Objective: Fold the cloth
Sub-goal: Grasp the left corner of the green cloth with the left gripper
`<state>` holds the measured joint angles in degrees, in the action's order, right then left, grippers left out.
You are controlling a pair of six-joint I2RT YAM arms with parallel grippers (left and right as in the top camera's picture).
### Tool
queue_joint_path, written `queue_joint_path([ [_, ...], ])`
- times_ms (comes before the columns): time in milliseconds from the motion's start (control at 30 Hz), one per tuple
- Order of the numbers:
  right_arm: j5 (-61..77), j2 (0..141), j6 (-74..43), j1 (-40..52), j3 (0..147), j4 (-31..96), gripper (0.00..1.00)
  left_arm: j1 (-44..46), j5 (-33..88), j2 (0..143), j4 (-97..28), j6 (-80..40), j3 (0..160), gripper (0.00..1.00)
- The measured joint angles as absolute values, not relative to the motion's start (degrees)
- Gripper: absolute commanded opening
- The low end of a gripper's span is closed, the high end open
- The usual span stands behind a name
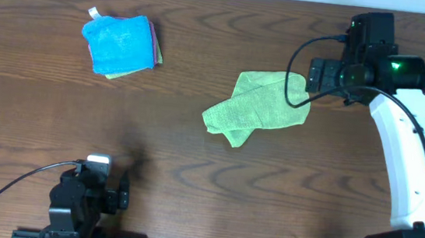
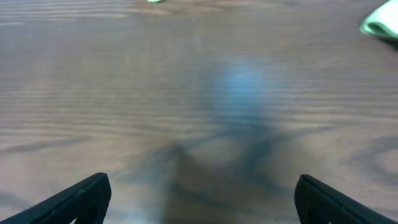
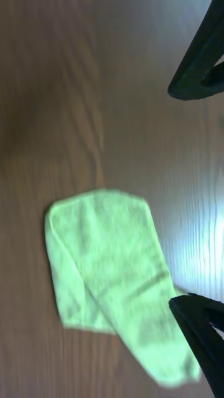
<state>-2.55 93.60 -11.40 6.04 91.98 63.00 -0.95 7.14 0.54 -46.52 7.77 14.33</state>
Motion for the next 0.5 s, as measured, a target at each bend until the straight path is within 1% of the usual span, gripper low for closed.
queue_joint_path([
  [33, -0.5, 93.6, -11.4, 5.8, 91.6, 62.5, 0.95, -1.0, 8.9, 0.5, -45.7, 7.0, 13.8, 0.95],
  [67, 0.9, 93.6, -11.4, 5.5, 91.0, 62.0, 0.89, -1.0, 9.8, 0.5, -45.3, 6.3, 13.7, 0.95],
  [100, 2.2, 93.6, -11.4, 5.1, 90.2, 61.5, 0.88, -1.0, 11.3, 0.5, -44.4, 5.7, 13.7, 0.95],
  [200, 6.6, 93.6, -11.5, 2.4, 86.7, 60.1, 0.87, -1.0, 15.0, 0.6, -42.0, 2.7, 13.7, 0.95],
  [333, 12.8, 93.6, -11.2, -2.8, 79.8, 55.1, 0.88, -1.0, 19.4, 2.9, -42.4, -3.0, 14.8, 0.95],
  [500, 20.8, 93.6, -10.2, -8.1, 71.4, 47.7, 0.87, -1.0, 25.1, 15.0, -42.8, -7.0, 22.4, 0.96],
])
